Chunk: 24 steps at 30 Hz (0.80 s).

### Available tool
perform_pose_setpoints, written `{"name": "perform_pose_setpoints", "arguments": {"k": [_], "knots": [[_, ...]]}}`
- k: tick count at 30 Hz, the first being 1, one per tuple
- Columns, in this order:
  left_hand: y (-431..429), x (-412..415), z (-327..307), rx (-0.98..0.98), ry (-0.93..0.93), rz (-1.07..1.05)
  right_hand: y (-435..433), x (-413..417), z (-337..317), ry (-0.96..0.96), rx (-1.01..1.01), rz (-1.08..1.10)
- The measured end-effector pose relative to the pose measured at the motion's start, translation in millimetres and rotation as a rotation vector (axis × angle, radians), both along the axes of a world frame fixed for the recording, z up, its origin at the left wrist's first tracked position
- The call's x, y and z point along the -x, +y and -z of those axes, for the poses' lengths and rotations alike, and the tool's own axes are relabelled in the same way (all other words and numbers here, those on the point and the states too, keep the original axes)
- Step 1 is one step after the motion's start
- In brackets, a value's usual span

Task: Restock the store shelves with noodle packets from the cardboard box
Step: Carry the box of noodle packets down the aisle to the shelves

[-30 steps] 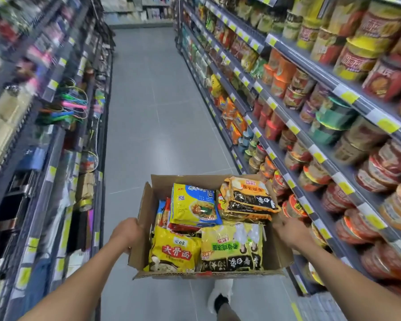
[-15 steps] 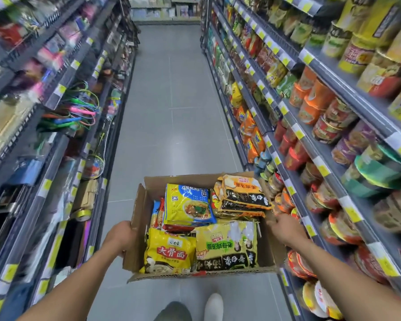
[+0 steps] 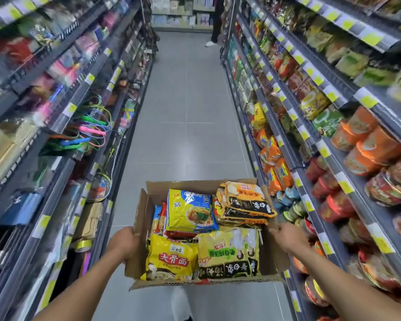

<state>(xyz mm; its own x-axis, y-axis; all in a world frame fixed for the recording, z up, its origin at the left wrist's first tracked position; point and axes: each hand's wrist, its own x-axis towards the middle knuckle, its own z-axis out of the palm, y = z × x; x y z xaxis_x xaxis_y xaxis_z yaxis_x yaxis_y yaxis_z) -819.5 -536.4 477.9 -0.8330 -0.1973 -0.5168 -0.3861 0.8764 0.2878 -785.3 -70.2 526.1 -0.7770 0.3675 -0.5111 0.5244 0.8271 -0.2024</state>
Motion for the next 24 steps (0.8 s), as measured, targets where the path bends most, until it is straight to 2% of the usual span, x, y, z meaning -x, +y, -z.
{"name": "perform_pose_setpoints", "arguments": {"k": [10, 24], "knots": [[-30, 168, -7, 0.044, 0.015, 0.036, -29, 165, 12, 0.013, 0.037, 0.014], [-19, 389, 8, 0.077, -0.058, -0.081, -29, 427, 29, -0.006, 0.083, -0.024]]}}
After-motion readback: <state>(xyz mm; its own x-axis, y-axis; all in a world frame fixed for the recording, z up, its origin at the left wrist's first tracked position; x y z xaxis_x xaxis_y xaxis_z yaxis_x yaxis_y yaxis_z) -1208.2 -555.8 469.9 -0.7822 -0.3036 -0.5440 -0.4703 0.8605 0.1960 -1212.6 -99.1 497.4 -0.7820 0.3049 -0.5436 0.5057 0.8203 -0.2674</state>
